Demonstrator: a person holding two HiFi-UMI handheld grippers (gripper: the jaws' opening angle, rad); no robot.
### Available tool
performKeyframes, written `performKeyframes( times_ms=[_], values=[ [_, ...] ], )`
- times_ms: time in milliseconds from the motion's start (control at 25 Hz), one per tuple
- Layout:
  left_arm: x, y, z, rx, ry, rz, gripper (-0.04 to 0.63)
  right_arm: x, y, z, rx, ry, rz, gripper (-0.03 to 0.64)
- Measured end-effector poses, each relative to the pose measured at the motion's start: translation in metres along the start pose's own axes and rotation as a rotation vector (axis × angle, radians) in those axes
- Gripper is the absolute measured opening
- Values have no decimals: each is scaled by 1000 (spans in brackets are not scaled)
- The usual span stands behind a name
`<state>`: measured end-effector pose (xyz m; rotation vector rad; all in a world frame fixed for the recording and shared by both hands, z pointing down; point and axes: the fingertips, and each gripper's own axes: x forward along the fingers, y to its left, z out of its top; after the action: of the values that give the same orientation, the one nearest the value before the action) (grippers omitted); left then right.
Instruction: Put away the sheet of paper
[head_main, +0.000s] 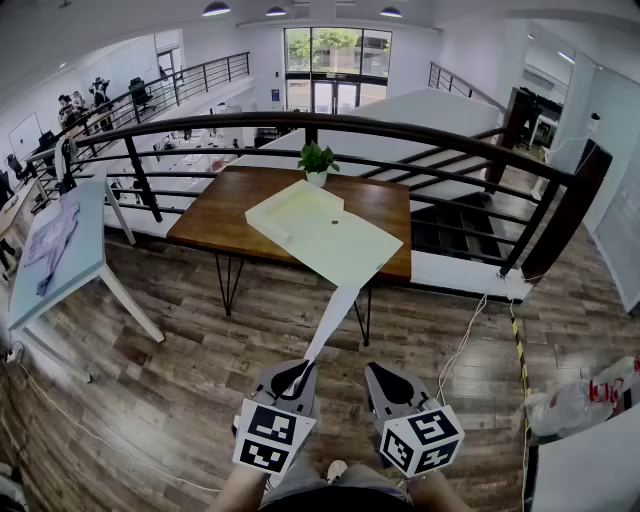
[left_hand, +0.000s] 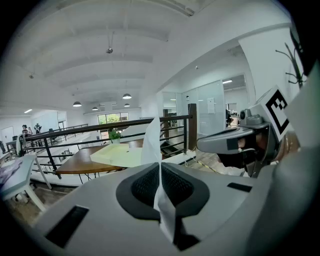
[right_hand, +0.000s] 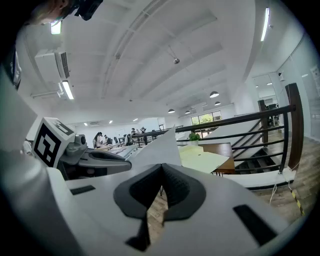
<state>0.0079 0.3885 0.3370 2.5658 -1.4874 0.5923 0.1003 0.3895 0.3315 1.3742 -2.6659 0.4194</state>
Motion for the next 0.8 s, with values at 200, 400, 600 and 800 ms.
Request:
performKeyframes(
  times_ms=[200, 400, 600, 800],
  values=[
    [1, -3, -1, 9, 3, 11, 21, 0, 1, 2, -24, -4, 7, 26],
    [3, -10, 6, -5, -18, 6, 21, -1, -3, 1, -22, -18, 8, 26],
    [7, -14, 5, -22, -23, 10, 21, -3, -6, 1, 20, -40, 48, 27],
    [17, -21, -3, -49, -3, -13, 21, -3, -14, -5, 69, -29, 68, 28]
  ],
)
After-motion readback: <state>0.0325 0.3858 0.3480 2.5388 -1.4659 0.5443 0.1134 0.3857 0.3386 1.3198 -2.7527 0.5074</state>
